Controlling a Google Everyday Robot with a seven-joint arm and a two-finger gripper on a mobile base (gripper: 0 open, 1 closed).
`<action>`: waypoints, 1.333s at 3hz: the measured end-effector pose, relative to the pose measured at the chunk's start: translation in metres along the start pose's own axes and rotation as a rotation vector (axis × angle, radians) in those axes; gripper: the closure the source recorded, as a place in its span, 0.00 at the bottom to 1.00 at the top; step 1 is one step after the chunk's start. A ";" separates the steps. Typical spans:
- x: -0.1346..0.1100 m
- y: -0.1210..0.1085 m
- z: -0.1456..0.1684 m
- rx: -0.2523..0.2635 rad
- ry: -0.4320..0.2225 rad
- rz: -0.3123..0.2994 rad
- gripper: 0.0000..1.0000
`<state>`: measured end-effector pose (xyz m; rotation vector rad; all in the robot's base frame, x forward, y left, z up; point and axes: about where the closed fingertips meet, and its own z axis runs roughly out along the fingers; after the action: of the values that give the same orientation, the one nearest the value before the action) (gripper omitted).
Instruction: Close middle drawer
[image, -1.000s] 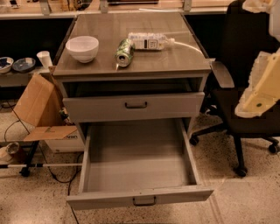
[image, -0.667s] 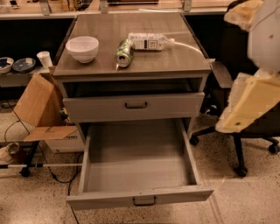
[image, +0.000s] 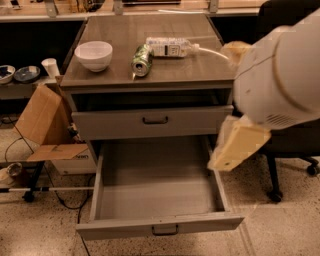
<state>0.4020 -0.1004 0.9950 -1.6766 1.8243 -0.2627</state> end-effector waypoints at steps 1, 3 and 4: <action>-0.046 0.048 0.080 -0.094 -0.082 0.034 0.19; -0.081 0.168 0.272 -0.295 -0.154 0.126 0.73; -0.087 0.164 0.277 -0.274 -0.172 0.151 0.96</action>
Offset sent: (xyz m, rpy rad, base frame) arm 0.0370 0.2098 -0.3189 0.2650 0.2729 0.0847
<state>0.4242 0.0836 0.7179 -1.6705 1.9085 0.1992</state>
